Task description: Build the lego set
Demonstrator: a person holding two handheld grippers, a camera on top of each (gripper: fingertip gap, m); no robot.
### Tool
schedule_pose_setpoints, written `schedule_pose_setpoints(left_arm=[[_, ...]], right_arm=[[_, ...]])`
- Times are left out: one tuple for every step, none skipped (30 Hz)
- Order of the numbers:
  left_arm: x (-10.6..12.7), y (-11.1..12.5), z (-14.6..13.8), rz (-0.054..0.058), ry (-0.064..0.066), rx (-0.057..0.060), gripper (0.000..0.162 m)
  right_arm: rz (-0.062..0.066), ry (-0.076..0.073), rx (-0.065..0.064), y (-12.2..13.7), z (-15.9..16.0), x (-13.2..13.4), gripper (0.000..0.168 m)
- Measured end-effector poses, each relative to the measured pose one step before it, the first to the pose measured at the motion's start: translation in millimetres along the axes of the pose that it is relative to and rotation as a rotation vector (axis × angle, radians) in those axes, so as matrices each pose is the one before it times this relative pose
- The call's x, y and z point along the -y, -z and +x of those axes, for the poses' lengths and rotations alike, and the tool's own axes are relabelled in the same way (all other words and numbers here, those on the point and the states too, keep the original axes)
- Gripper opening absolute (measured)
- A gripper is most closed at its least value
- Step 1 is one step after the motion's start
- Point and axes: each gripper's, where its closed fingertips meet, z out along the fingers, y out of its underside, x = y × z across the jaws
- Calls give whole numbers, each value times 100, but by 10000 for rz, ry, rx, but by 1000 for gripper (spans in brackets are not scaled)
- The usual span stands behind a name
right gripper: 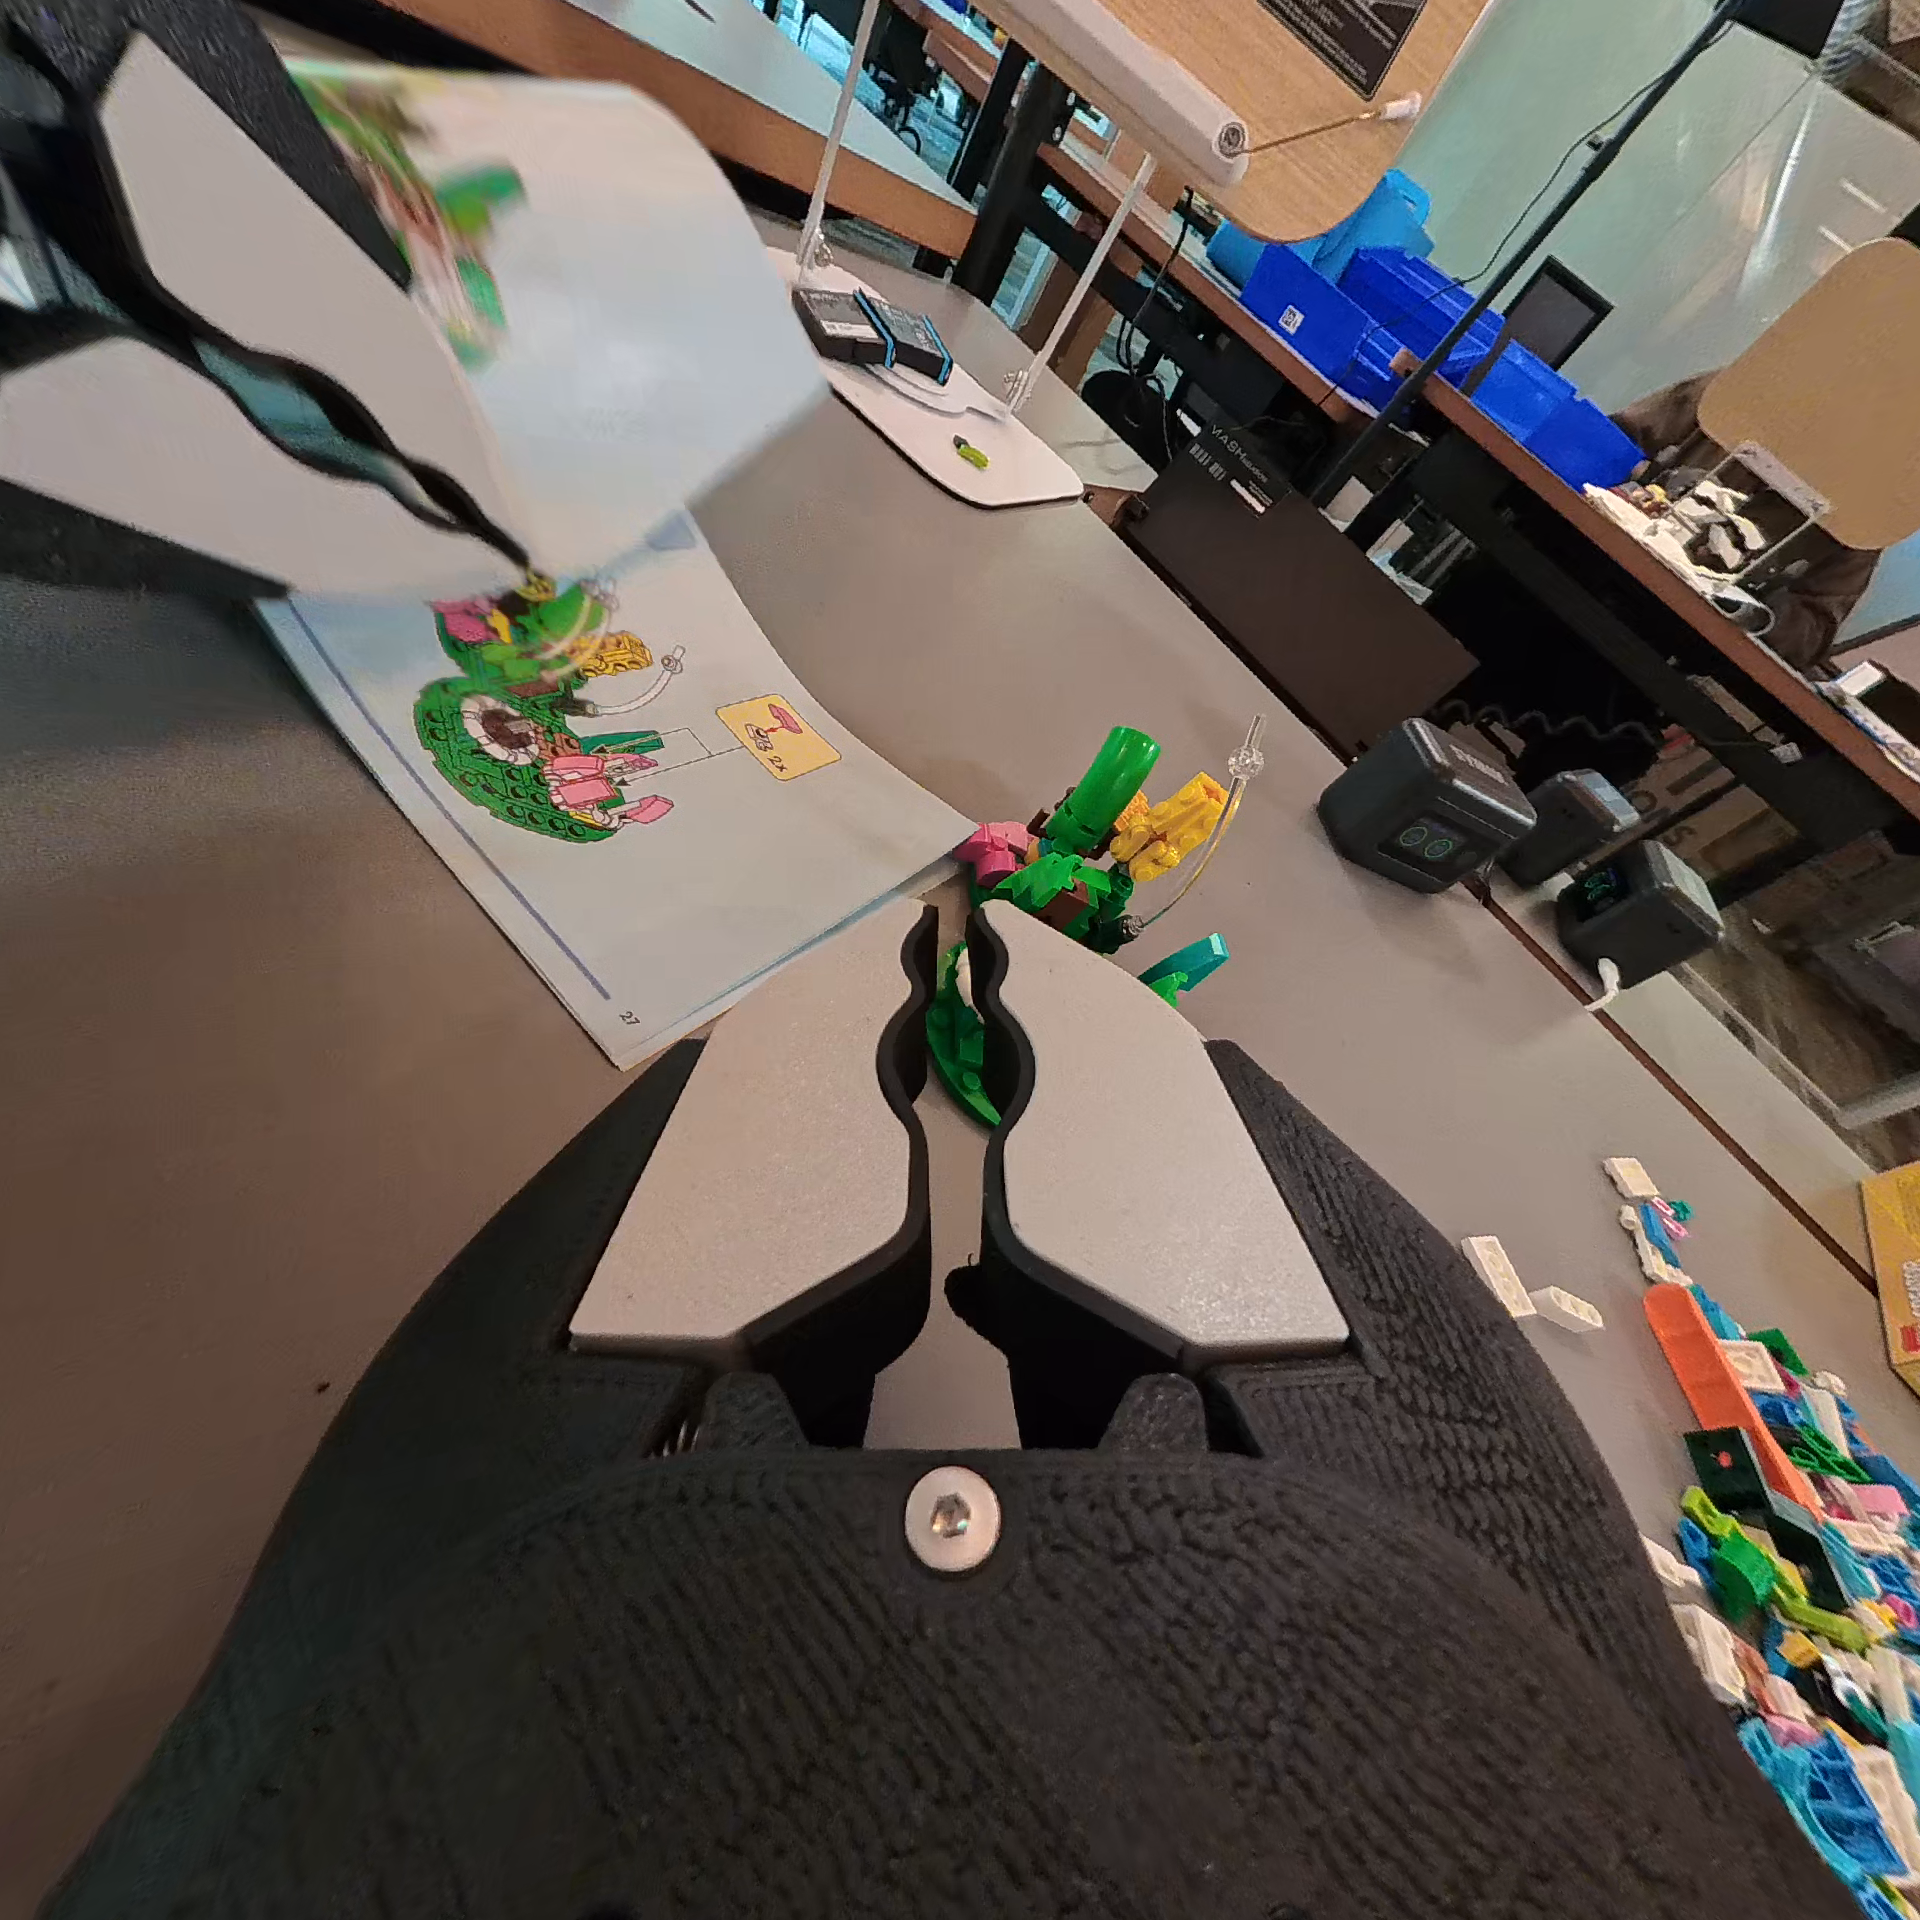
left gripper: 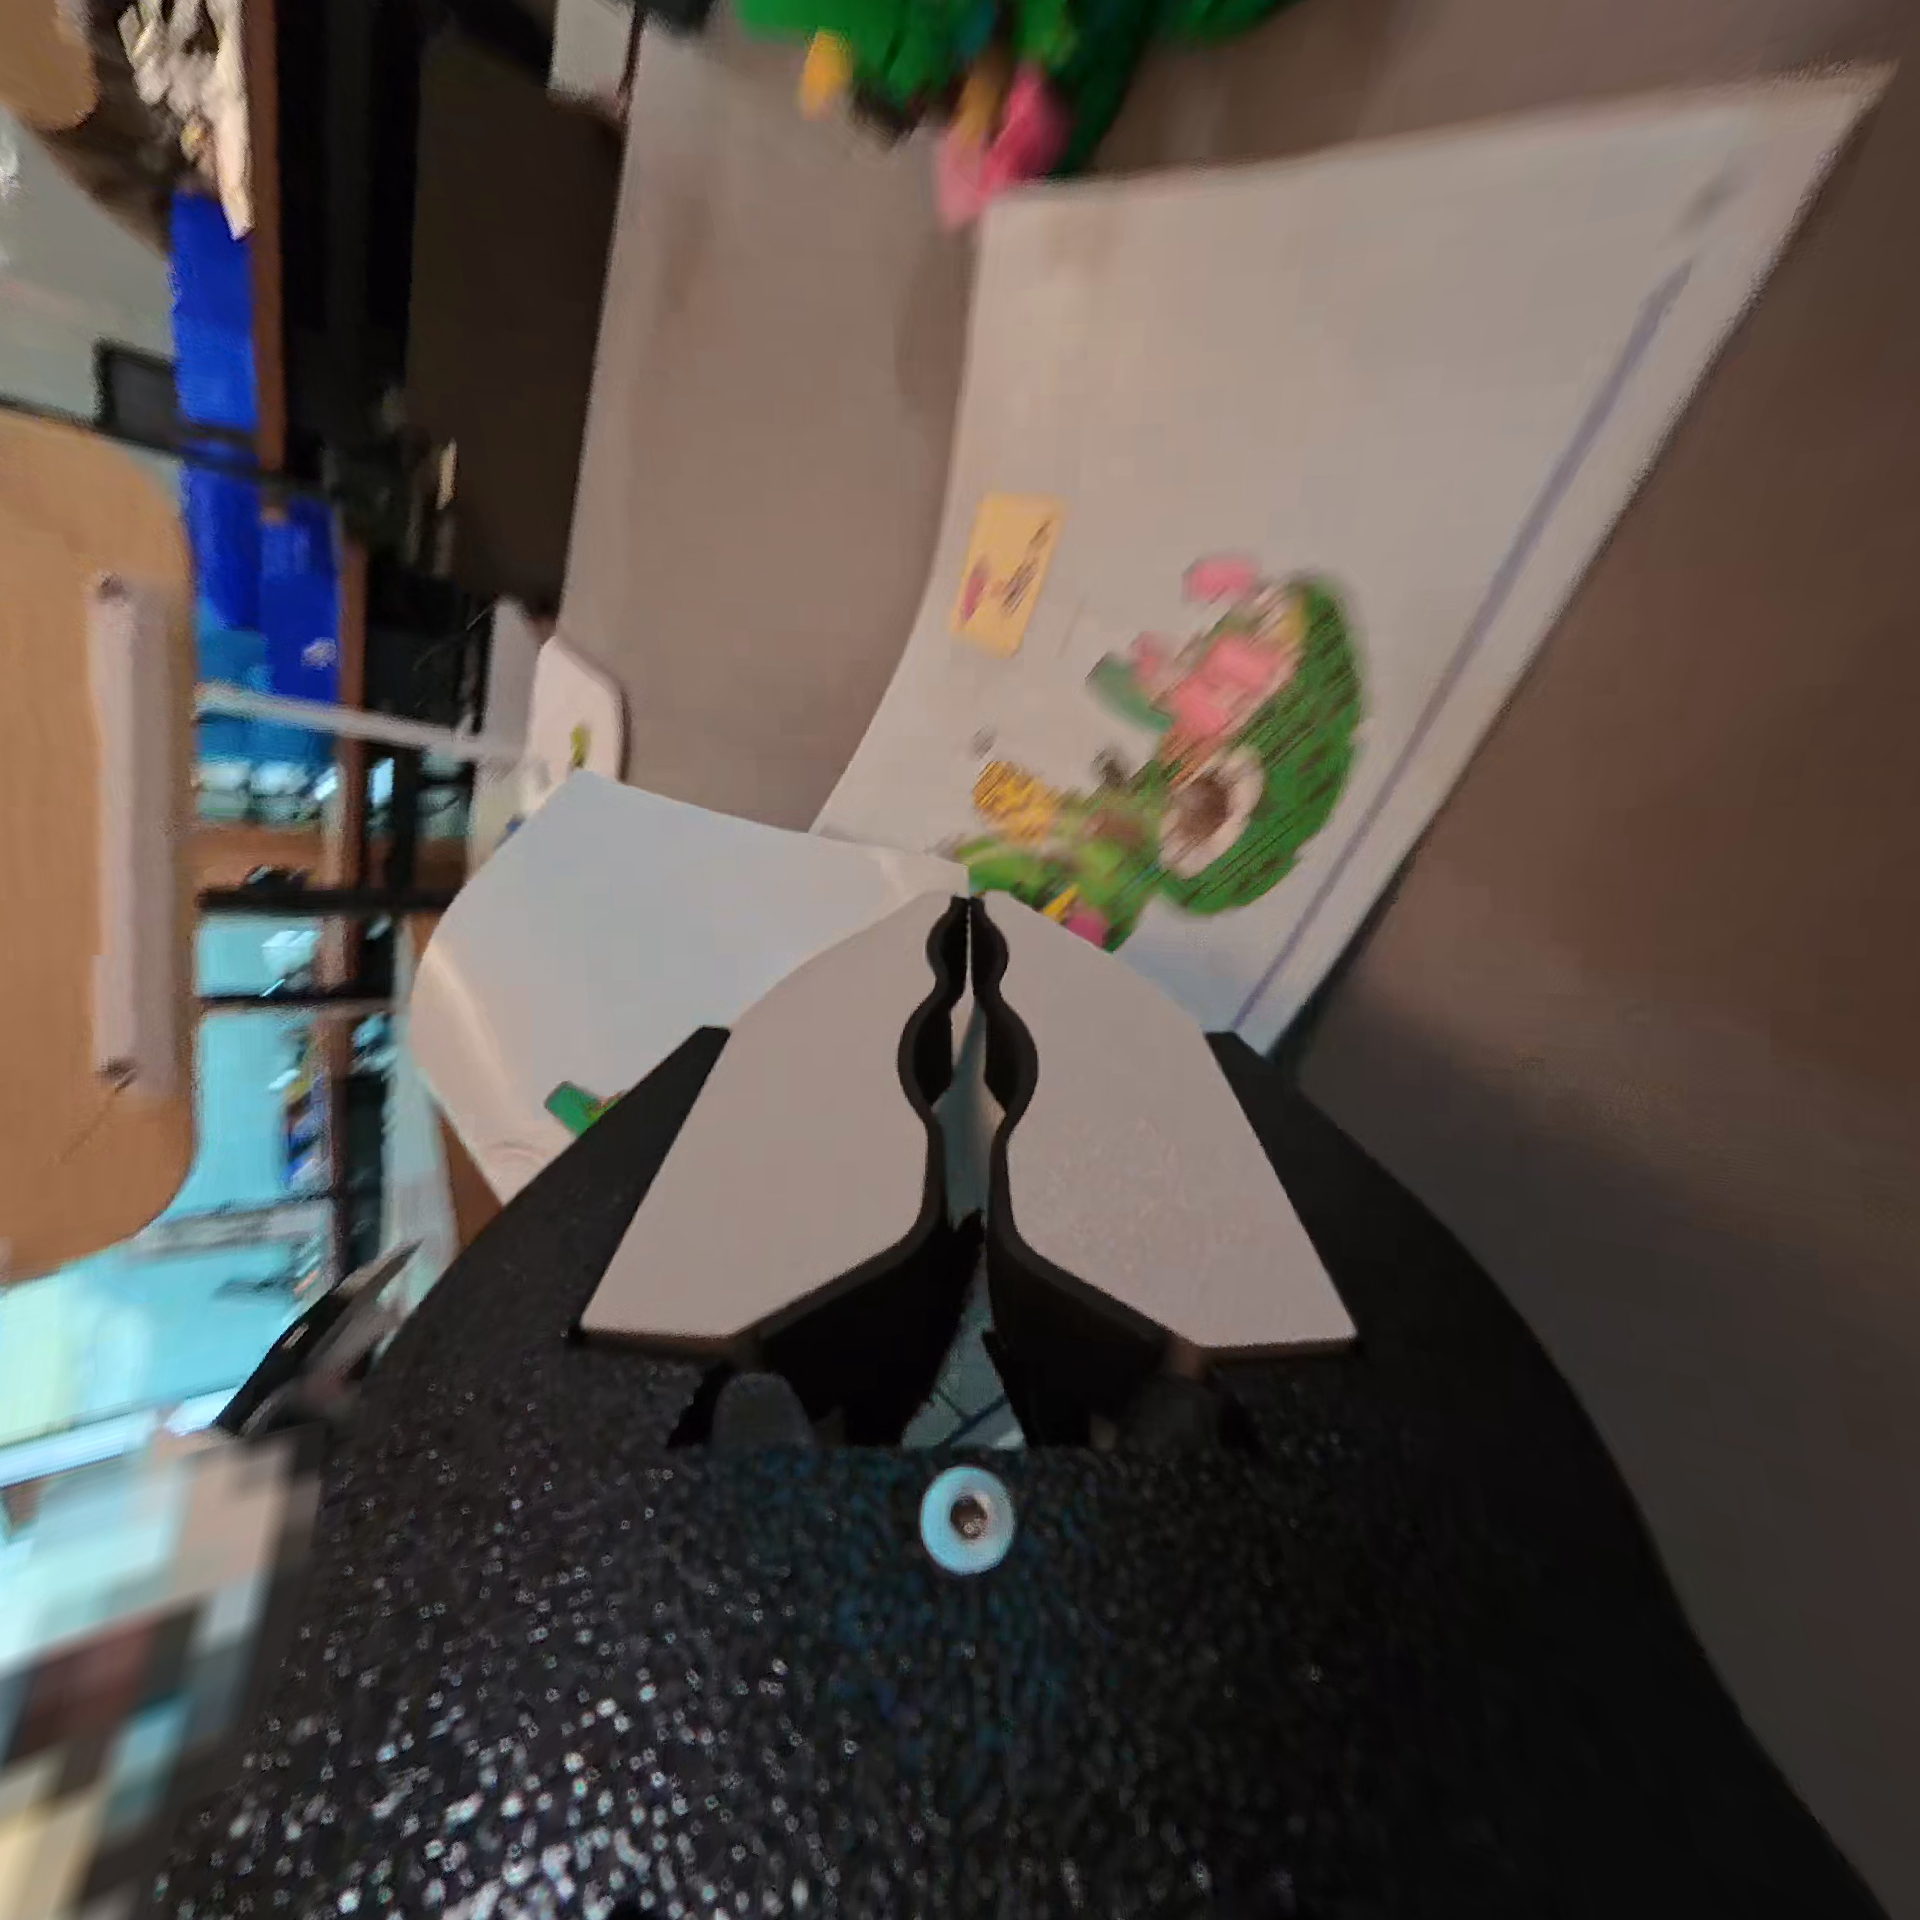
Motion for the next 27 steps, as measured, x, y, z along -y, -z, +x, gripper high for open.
schedule_pose_setpoints(left_arm=[[-1103,-13,-843,-482,-51,497,0],[-984,-87,-633,-395,75,331,0],[-870,-120,-462,-285,183,188,0],[-892,-133,-466,-265,277,159,0],[-918,-105,-497,-258,326,136,0],[-912,-47,-556,-220,392,140,0],[-884,36,-676,-173,446,166,1],[-858,103,-679,-122,457,124,3],[-805,182,-738,-60,532,106,6],[-669,243,-783,52,646,112,12],[-429,346,-693,188,742,23,17],[-279,420,-427,230,778,-146,20],[-178,470,-280,242,707,-195,24],[-108,540,-331,254,588,-63,26],[-8,534,-131,283,399,-89,25],[138,509,332,315,226,-284,24],[241,411,963,325,41,-603,23],[170,241,1236,190,-33,-700,22],[23,-4,1167,5,-12,-644,22],[23,-183,1268,-54,-125,-744,24],[57,-334,744,-95,-147,-404,26],[209,-363,476,-45,-300,-253,26],[331,-377,451,-2,-434,-258,24],[281,-413,176,-102,-415,-106,18],[225,-437,-30,-185,-381,11,8],[65,-488,-327,-302,-258,193,0],[-141,-537,-218,-460,-176,96,0]], right_arm=[[2,4,4,9,-12,5,4],[-4,5,5,1,-16,-8,4],[-6,8,-1,1,-20,-15,4],[-4,6,-3,0,3,-13,4],[-2,1,-3,8,-1,-13,4],[-1,-7,-2,0,6,-6,4],[1,-14,-1,7,8,-11,4],[0,-18,1,7,12,-17,4],[0,-15,4,10,6,-3,4],[3,-5,4,7,-9,2,4],[6,8,6,13,-17,-2,4],[5,9,8,15,-36,7,4],[4,-2,16,19,-50,14,4],[6,-19,25,12,-46,27,4],[8,-32,25,28,-38,14,4],[15,-38,16,27,-13,36,4],[14,-47,19,15,-18,24,4],[0,-44,33,4,-48,9,4],[-8,-22,19,-1,-35,1,4],[-10,6,2,-6,-24,-18,4],[-10,23,2,-14,-29,-7,4],[-8,28,-1,-8,-36,-11,4],[-6,21,-6,-1,-26,-15,4],[-3,9,-7,-9,-6,0,4],[3,-5,-7,7,5,2,4],[5,-15,-7,8,11,8,4],[4,-19,-7,-3,27,1,4]])
